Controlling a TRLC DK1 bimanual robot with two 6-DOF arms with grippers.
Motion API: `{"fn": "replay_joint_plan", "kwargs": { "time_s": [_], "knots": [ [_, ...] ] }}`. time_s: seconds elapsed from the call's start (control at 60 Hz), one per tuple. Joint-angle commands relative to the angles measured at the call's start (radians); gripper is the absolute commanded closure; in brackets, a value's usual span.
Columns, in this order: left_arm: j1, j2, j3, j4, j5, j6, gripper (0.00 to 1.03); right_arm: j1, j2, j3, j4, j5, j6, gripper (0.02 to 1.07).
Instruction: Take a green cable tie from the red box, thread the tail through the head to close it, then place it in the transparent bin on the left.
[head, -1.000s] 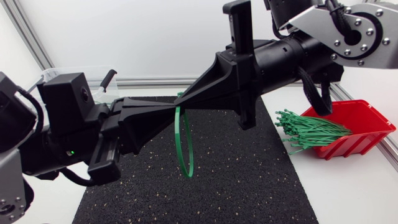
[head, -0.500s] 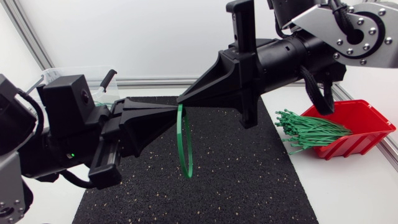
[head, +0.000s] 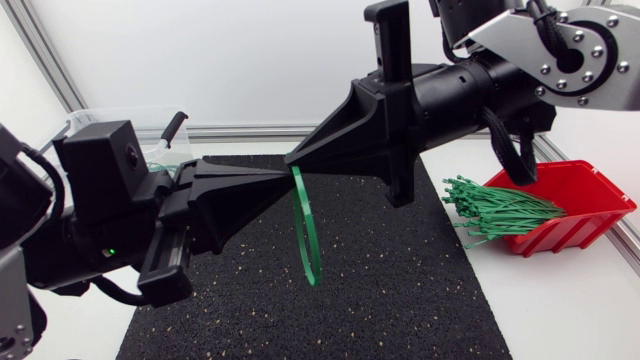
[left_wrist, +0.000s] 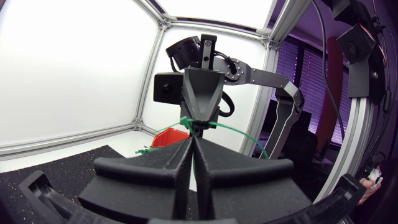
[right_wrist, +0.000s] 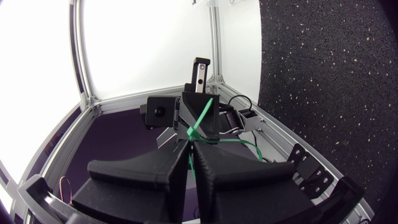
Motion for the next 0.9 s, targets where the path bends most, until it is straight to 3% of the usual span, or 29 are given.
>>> {"fn": "replay_joint_plan", "kwargs": {
  "time_s": [0.0,0.383,0.883],
  "knots": [
    [0.004,-0.008,0.022,0.039,0.022,0.023,1.0,-0.006,-0.002,-0.039,-0.001,0.029,0.014,0.85],
    [0.016,0.017,0.027,0.039,0.022,0.031,1.0,-0.004,-0.033,-0.053,0.0,0.03,0.012,0.79],
    [0.035,0.026,0.016,0.037,0.031,0.032,1.0,-0.045,-0.08,-0.053,0.005,0.03,0.011,0.79]
  ]
}}
